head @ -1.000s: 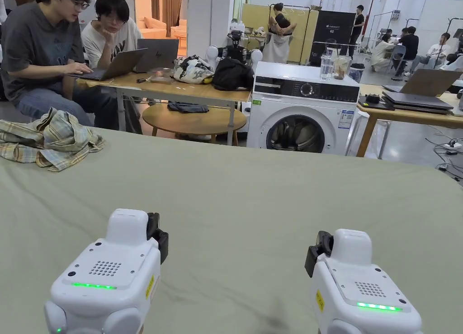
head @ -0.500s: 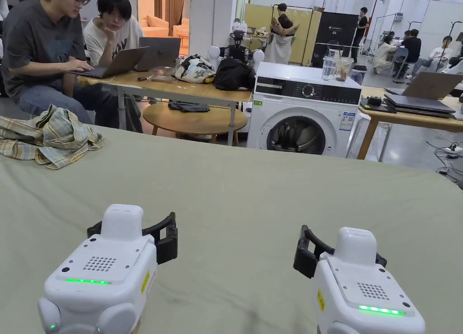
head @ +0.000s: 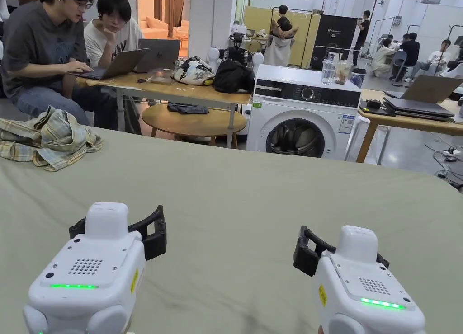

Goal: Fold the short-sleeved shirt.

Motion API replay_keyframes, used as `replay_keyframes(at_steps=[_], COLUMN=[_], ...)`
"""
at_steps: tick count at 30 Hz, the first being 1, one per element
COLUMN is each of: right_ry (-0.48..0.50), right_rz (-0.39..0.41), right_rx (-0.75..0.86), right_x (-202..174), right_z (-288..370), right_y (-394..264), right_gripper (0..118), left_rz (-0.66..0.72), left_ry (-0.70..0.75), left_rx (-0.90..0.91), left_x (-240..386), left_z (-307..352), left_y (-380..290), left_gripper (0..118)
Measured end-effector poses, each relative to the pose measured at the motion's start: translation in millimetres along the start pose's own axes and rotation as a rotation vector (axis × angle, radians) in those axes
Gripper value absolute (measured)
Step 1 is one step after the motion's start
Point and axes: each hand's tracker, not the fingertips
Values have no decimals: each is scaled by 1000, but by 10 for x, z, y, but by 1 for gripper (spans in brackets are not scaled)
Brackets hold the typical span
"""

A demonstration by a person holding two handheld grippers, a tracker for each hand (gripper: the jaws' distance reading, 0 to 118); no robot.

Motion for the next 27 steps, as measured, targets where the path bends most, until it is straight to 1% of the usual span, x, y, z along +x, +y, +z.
replay_keyframes(at_steps=[2,5,8,16,20,22,27], right_ry=[-2,20,24,34,6,-3,-12], right_rz=[-2,-57,-90,-136,-140,-141,-126], right_rx=[18,15,5,-20,-38,-51,-63], right_x=[7,19,25,16,10,22,2], right_z=[-5,-29,-38,-42,-47,-64,-57], right_y=[-11,-6,27,139,167,174,156], right_gripper=[84,84,84,84,84,89,89], left_rz=[4,-9,-15,13,20,26,20], left_ry=[-22,-11,-6,-40,-39,-35,-34], left_rx=[10,16,5,-41,-43,-44,-52], left_x=[-44,-49,-56,-67,-56,-53,-53], left_z=[-5,9,17,-33,-28,-25,-32], left_y=[-7,-7,12,27,22,27,33], left_gripper=[81,81,81,81,81,81,81])
